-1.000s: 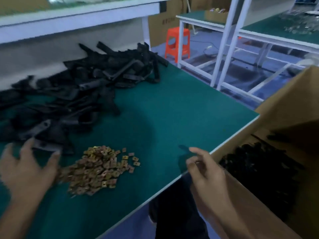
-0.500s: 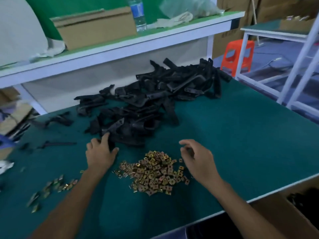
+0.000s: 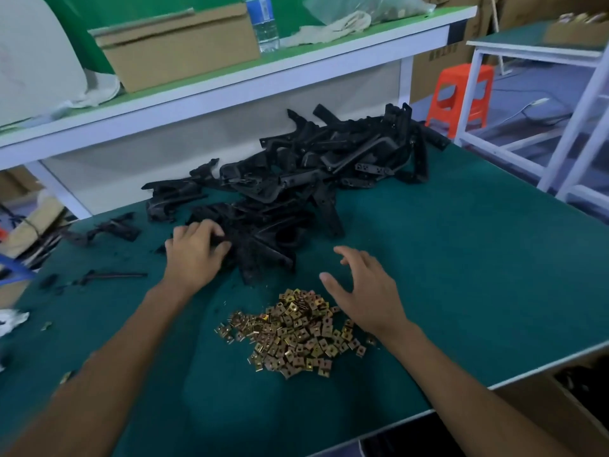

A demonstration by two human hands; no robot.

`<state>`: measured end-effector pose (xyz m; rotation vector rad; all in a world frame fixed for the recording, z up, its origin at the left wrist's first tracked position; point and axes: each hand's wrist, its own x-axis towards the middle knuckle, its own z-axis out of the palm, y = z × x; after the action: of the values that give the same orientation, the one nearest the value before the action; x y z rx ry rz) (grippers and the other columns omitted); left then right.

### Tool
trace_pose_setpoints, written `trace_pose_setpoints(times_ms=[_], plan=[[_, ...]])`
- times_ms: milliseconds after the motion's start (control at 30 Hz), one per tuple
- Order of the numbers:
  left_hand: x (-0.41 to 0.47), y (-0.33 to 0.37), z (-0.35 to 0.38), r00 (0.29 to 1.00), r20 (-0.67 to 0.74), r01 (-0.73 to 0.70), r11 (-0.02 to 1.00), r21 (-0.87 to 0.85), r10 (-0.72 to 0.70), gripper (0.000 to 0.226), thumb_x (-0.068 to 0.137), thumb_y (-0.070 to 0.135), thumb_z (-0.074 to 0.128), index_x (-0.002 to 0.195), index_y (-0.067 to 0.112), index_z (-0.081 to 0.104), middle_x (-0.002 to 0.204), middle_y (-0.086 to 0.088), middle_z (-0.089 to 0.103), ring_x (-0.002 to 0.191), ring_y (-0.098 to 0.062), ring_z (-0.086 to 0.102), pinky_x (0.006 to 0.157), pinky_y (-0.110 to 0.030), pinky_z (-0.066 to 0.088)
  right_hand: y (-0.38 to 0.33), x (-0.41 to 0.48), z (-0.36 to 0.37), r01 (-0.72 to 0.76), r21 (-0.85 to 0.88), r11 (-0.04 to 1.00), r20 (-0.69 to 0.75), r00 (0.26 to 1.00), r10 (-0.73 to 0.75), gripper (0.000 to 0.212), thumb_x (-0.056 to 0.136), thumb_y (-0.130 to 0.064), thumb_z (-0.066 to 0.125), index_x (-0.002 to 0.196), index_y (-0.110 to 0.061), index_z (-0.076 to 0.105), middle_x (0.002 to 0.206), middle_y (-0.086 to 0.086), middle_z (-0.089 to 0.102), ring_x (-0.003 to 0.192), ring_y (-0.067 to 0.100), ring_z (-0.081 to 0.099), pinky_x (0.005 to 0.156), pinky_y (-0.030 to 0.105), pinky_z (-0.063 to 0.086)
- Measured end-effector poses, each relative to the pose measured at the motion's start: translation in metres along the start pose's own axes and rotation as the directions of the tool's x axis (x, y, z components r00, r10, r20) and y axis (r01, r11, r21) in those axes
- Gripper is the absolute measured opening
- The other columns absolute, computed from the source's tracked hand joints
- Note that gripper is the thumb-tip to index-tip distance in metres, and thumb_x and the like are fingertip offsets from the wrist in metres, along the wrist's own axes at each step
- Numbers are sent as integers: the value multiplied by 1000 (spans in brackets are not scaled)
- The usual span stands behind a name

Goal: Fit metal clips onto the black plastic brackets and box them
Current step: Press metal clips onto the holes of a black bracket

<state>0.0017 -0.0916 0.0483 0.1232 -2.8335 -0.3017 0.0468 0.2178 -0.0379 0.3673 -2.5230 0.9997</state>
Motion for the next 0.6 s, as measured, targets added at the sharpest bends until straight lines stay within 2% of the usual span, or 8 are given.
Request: trace_pose_setpoints(times_ms=[100, 200, 300, 333, 400, 467, 533, 600], plan=[[-18, 44, -21, 962, -150, -238, 970, -48, 228, 27, 97, 31, 66, 114, 9, 65, 108, -11, 61, 98, -35, 61, 81, -46, 51, -3, -2, 2, 175, -63, 982, -140, 973, -183, 76, 93, -61, 59, 148, -12, 41, 140, 8, 51, 126, 24, 48, 100, 37, 47], [-39, 92, -43, 882, -164, -461, 882, -96, 443, 26, 97, 28, 66, 117, 12, 67, 111, -5, 63, 99, -25, 63, 83, -40, 53, -2, -2, 4, 241, -125, 962, -281, 922, -268, 85, 90, -57, 69, 150, -6, 38, 150, 16, 44, 137, 31, 44, 114, 44, 37], [-54, 129, -54, 799, -133, -602, 785, -149, 587, 30, 99, 40, 59, 120, 20, 67, 113, 4, 62, 96, -12, 63, 83, -28, 53, -1, -1, -2, 62, 59, 996, -280, 959, -43, 66, 90, -56, 67, 140, -16, 52, 133, -2, 61, 122, 11, 55, 107, 36, 43], [-57, 137, -54, 796, -134, -605, 769, -208, 590, 33, 100, 46, 55, 121, 23, 66, 112, 8, 62, 94, -7, 62, 81, -22, 51, 0, -1, -6, -47, 192, 980, -248, 964, 95, 48, 91, -58, 64, 128, -27, 58, 114, -15, 68, 104, 1, 61, 95, 35, 51], [-59, 144, -49, 862, -121, -493, 758, -428, 492, 38, 101, 52, 49, 126, 27, 63, 111, 11, 64, 95, -4, 62, 79, -15, 48, 4, -3, -8, -195, 395, 898, -201, 935, 291, 22, 93, -60, 60, 101, -41, 56, 79, -16, 68, 71, 2, 65, 66, 33, 53], [-56, 138, -34, 923, -63, -359, 789, -498, 380, 35, 105, 44, 45, 127, 24, 63, 114, 10, 66, 100, -2, 61, 84, -18, 49, 8, -3, -9, -209, 466, 860, -215, 916, 339, 24, 91, -60, 64, 95, -41, 50, 75, -13, 64, 59, 6, 64, 52, 23, 49], [-54, 121, -10, 929, 150, -294, 921, -255, 338, 31, 107, 35, 44, 129, 20, 61, 122, 1, 64, 112, -14, 60, 95, -33, 49, 9, -3, -8, -199, 470, 860, -210, 921, 328, 30, 91, -56, 67, 96, -36, 45, 73, -8, 56, 54, 12, 61, 46, 29, 53], [-62, 105, 13, 854, 469, -246, 969, -19, 226, 41, 106, 41, 43, 142, 23, 51, 137, -5, 54, 131, -24, 48, 108, -39, 41, 11, -2, -5, -189, 424, 886, -200, 934, 295, 32, 93, -51, 68, 103, -32, 44, 76, -7, 55, 56, 15, 60, 49, 38, 55]])
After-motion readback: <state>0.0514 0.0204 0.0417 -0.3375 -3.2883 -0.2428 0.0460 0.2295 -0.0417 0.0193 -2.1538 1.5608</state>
